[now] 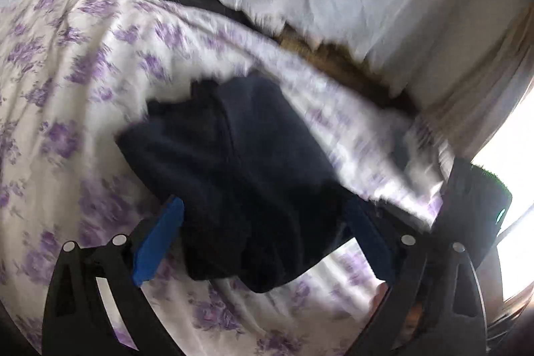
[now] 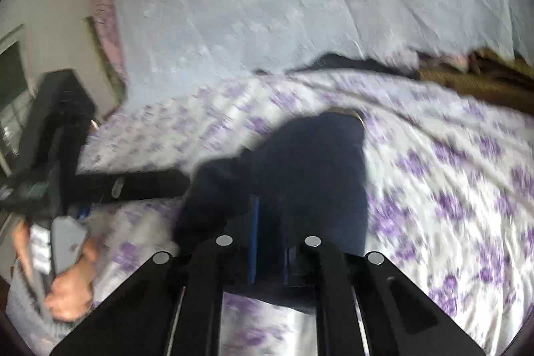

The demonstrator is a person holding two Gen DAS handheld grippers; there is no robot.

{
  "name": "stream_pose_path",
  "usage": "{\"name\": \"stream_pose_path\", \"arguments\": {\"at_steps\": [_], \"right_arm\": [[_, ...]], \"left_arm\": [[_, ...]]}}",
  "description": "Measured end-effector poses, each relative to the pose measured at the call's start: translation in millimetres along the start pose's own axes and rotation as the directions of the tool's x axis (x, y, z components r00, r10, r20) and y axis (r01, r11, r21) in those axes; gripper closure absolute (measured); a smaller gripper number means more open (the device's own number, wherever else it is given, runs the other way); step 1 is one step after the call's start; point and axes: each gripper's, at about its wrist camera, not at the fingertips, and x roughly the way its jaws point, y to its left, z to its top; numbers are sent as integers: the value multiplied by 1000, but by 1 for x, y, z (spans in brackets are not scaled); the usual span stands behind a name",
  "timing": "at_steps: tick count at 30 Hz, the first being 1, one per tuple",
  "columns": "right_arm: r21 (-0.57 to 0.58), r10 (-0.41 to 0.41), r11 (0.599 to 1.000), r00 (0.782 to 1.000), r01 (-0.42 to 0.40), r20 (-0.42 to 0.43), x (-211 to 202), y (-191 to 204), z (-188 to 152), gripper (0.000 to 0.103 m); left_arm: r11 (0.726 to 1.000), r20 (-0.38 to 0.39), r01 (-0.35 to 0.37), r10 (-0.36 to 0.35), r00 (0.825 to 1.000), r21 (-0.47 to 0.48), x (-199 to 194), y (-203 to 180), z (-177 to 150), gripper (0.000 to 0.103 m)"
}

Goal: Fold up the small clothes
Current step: 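Carry the navy bundle with both tools toward the orange folded cloth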

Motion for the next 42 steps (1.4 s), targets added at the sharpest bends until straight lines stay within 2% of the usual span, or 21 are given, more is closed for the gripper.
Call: {"name": "stream_pose_path", "arguments": {"at_steps": [1,3,4,5,8,10,12,14,16,19,23,24,27,31,33,35,37,38,39,40,42], "right_arm": [[31,25,999,999,-24,-40,12,-7,-5,97],[52,23,998,997,-19,-72,25,-13,-12,103],[39,20,999,997,-17,-80,30,-12,-16,103],[30,20,999,996,-18,-85,32,-12,-17,103],[32,27,999,996,-24,-86,29,-11,-23,103],[87,79,994,995,-73,-63,22,-16,-18,103],[120,99,988,995,-98,-3,5,-21,-4,100],[100,57,993,996,-64,68,-13,-20,15,98],[76,23,997,997,-29,75,-13,-20,37,98],[61,-34,998,999,32,33,19,-25,67,98],[79,-39,996,998,43,-53,68,-38,85,97],[84,-34,996,996,41,-86,80,-41,85,95],[149,47,989,980,-18,-192,114,-63,77,94],[256,160,960,974,-116,-159,115,-87,66,97],[282,174,950,975,-130,-137,111,-90,63,98],[288,140,951,986,-111,-85,94,-88,61,98],[285,89,955,996,-88,9,64,-82,53,88],[277,79,957,996,-84,29,58,-80,49,83],[255,53,965,997,-68,64,42,-73,40,70],[225,27,973,997,-43,72,34,-67,34,66],[166,-24,986,997,12,74,23,-56,26,66]], "left_arm": [[995,-18,-90,91,996,35,13,-6,-5,8],[974,-90,-223,225,970,41,41,2,-16,8],[974,-126,-225,223,967,-2,52,15,-19,5],[979,-125,-205,200,972,-24,54,22,-20,4],[971,-103,-238,237,966,-4,52,18,-19,5],[969,-97,-248,247,964,5,49,15,-21,4],[966,-53,-256,257,965,18,36,7,-18,5],[967,16,-255,255,967,18,19,0,-9,5],[964,57,-267,266,962,11,9,-4,2,5],[955,70,-297,296,953,9,20,-7,18,5],[931,38,-359,357,933,61,51,-5,26,5],[924,30,-375,374,927,80,62,-2,26,4],[922,25,-378,377,926,89,76,2,24,4],[911,47,-395,392,919,121,81,-2,20,4],[910,54,-397,393,918,120,80,-2,18,4],[910,67,-398,393,917,114,78,-2,16,4],[906,86,-409,401,912,111,74,-3,12,4],[902,95,-418,409,908,111,71,-4,10,4],[900,102,-422,412,906,110,69,-5,9,4],[898,111,-427,416,903,107,66,-6,7,4],[892,127,-438,425,896,108,61,-9,3,4]]}}
